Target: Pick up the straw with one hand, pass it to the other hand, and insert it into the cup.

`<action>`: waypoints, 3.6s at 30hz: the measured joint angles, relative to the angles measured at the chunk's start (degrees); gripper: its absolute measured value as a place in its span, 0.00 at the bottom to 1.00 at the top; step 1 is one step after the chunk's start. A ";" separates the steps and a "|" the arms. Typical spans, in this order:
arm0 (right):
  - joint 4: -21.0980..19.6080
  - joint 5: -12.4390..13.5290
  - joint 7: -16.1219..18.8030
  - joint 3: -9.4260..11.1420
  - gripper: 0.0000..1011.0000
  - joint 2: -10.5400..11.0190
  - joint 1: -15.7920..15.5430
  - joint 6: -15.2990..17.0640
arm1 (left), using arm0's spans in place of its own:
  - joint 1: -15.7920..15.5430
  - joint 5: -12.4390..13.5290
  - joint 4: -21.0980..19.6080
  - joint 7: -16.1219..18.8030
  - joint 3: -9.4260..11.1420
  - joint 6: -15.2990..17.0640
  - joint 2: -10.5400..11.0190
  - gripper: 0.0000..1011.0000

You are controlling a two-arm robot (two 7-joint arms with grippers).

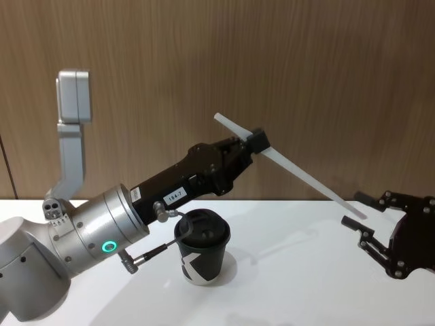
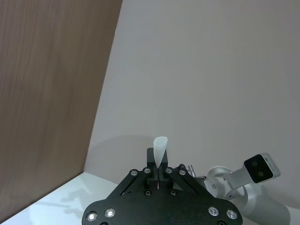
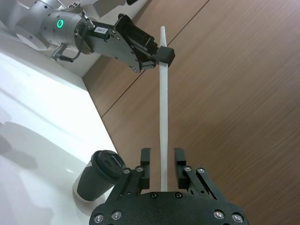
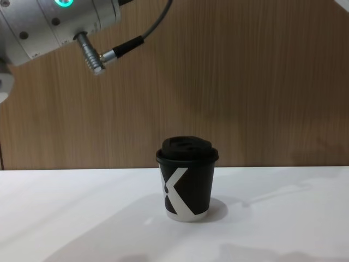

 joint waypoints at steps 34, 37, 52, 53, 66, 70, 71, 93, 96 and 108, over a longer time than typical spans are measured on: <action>0.01 0.00 0.00 0.00 0.99 0.00 0.00 0.00 | -2.78 15.36 -8.13 11.06 3.16 3.18 11.21 0.00; 0.00 0.00 0.00 0.00 0.99 0.00 0.00 0.00 | -2.79 16.45 -8.81 12.10 3.07 3.68 12.14 0.00; 0.01 0.00 0.00 0.00 0.99 0.00 0.00 0.00 | -3.73 16.77 -11.79 16.43 1.49 10.99 15.71 0.01; 0.00 0.00 0.00 0.00 0.99 0.00 0.00 0.00 | -3.98 16.50 -12.01 16.72 1.41 11.92 15.95 0.00; 0.01 0.00 0.00 0.00 0.99 0.00 0.00 0.00 | -6.04 15.37 -12.93 19.12 1.90 18.92 17.58 0.00; 0.00 0.00 0.00 0.00 0.99 0.00 0.00 0.00 | -6.63 15.50 -12.95 19.69 2.35 20.03 17.91 0.00; 0.01 0.00 0.00 0.00 0.99 0.00 0.00 0.00 | -6.79 15.56 -12.95 19.76 2.48 20.16 17.99 0.00; 0.00 0.00 0.00 0.00 0.99 0.00 0.00 0.00 | -9.28 17.57 -10.88 20.35 4.29 19.44 17.81 0.00; 0.00 0.00 0.00 0.00 0.99 0.00 0.00 0.00 | -9.64 17.66 -10.39 20.21 4.49 19.21 17.58 0.00; 0.00 0.00 0.00 0.00 0.99 0.00 0.00 0.00 | -10.54 17.49 -8.72 20.06 5.11 18.88 16.82 0.00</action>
